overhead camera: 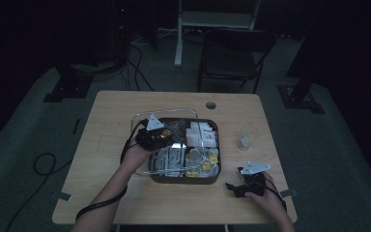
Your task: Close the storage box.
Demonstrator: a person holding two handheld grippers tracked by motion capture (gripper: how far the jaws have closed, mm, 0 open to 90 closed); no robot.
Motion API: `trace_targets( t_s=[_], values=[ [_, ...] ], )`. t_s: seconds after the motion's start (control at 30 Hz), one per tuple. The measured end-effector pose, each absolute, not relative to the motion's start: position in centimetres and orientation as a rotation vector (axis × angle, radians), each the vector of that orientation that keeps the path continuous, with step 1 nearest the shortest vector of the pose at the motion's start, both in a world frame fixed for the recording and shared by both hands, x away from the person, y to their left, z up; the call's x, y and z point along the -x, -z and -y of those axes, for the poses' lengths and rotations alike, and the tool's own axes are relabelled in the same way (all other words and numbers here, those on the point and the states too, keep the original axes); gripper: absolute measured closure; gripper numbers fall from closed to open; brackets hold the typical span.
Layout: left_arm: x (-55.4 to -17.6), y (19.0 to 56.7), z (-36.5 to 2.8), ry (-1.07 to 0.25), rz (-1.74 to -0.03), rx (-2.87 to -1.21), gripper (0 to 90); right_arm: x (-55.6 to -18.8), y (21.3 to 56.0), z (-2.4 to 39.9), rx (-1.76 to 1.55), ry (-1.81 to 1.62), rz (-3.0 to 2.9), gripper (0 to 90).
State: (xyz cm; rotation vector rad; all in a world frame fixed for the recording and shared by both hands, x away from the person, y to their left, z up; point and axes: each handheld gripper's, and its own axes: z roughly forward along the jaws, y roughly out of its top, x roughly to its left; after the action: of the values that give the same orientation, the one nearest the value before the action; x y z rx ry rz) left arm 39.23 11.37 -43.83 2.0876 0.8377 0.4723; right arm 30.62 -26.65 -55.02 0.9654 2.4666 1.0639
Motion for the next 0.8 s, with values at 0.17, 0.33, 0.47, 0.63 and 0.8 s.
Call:
trace_targets(
  t_s=[0.17,0.33,0.47,0.63,0.8],
  values=[
    [-39.3,44.2,-10.4,-0.448,-0.806,-2.103,60.1,-30.6,55.0,26.7,-0.965,-1.064,-2.467,13.4],
    [-39.6,44.6,-9.6,-0.417,-0.791,-2.116,60.1,-30.6,55.0,26.7,-0.966,-1.064,-2.467,13.4],
    [-39.9,44.9,-8.9,-0.394,-0.782,-2.123,60.1,-30.6,55.0,26.7,-0.966,-1.064,-2.467,13.4],
    [-40.0,45.3,-7.9,-0.376,-0.764,-2.14,60.0,-30.6,55.0,26.7,-0.966,-1.064,-2.467,13.4],
    [-40.2,45.7,-7.0,-0.362,-0.751,-2.158,60.0,-30.6,55.0,26.6,-0.961,-1.065,-2.47,13.5]
  ],
)
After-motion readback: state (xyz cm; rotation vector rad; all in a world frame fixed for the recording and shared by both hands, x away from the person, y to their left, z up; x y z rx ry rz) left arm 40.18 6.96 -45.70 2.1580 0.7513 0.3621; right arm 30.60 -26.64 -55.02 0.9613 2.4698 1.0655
